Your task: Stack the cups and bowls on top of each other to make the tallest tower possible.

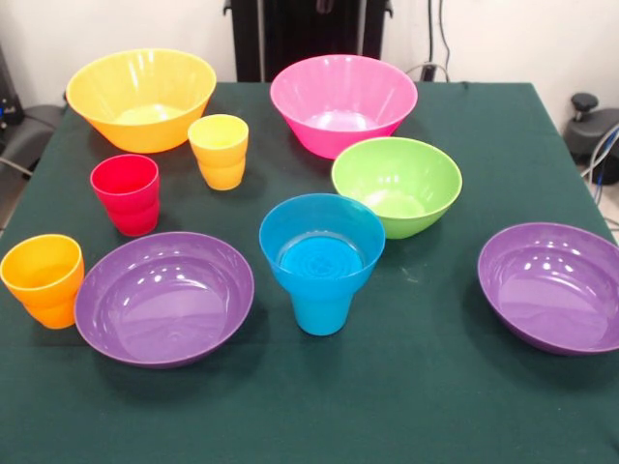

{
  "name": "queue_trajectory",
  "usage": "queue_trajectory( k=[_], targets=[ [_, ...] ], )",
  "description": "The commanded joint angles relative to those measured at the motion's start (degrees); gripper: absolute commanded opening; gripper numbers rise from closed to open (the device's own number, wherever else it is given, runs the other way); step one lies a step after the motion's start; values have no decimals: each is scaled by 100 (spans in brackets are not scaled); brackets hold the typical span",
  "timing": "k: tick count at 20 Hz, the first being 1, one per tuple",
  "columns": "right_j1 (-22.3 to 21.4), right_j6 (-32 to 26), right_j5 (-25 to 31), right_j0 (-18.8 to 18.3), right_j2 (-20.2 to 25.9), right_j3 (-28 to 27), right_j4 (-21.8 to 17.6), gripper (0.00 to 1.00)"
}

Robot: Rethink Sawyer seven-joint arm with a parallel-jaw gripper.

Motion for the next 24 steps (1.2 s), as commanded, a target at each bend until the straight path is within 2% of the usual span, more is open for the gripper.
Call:
queue_trajectory(
  k=[1, 16, 24],
  targets=[
    [270, -1100, -994, -246, 772, 711, -665, 100],
    [711, -646, -1835, -555, 1013, 849, -1187, 100],
    [1097, -503, -2300, -693, 1090, 747, -1473, 100]
  ],
)
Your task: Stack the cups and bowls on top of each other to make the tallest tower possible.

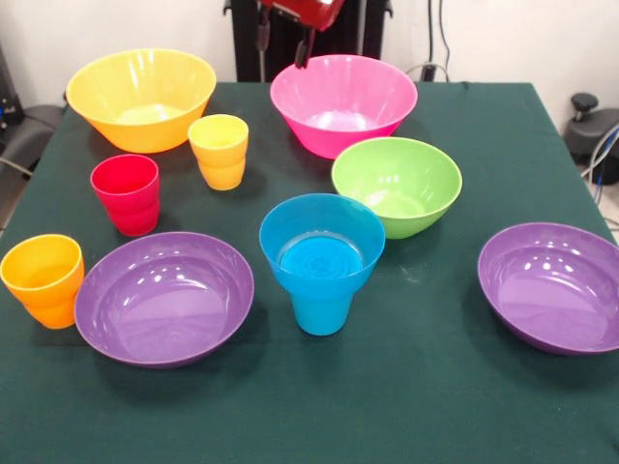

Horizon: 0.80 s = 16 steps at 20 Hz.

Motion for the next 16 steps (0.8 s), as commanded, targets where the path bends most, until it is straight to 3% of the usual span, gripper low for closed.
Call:
queue_trajectory(
  k=[1, 7, 16],
  targets=[
    [660, -500, -729, -167, 599, 161, -606, 100],
    [1104, -374, -1193, -289, 610, -7, -846, 100],
    [1328, -237, -1640, -349, 478, 24, -1215, 100]
  ],
)
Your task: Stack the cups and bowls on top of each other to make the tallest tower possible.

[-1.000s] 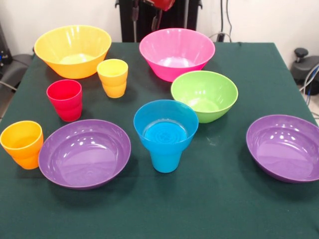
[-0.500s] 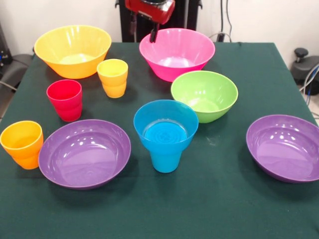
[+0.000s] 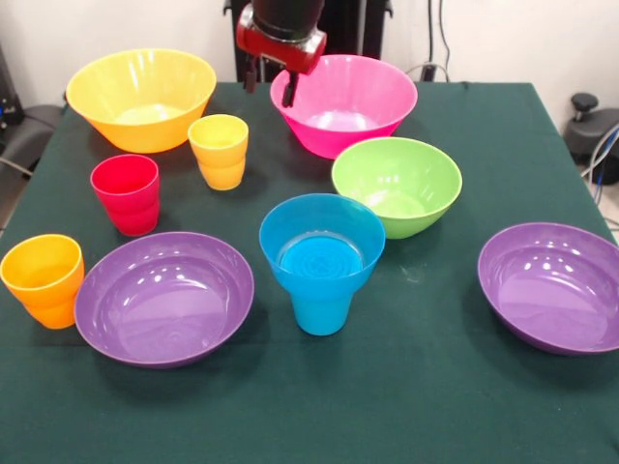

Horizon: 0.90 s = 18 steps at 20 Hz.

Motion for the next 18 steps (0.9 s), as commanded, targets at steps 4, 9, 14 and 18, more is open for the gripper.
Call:
queue_trajectory(
  k=[4, 9, 14, 18],
  targets=[
    [742, -169, -778, -96, 402, -212, -673, 100],
    [1026, -54, -1030, -71, 327, -384, -801, 100],
    [1055, -218, -870, -201, 435, -532, -811, 100],
    [876, -387, -575, -298, 595, -447, -710, 100]
  ],
)
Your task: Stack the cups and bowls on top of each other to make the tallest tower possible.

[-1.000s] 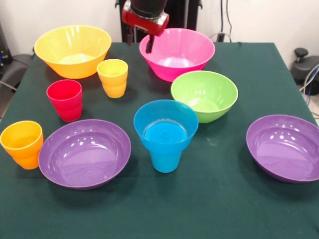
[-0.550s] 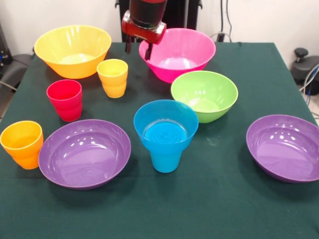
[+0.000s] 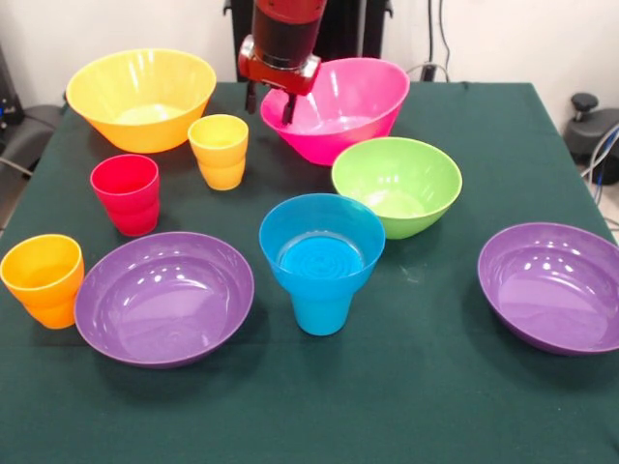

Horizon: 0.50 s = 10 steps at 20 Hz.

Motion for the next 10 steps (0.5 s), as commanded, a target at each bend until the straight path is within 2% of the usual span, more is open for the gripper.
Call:
queue_trajectory(
  k=[1, 10],
  targets=[
    [66, -433, 144, -159, 651, -408, -202, 100],
    [-632, -917, 1471, -361, 1118, -293, 221, 100]
  ],
)
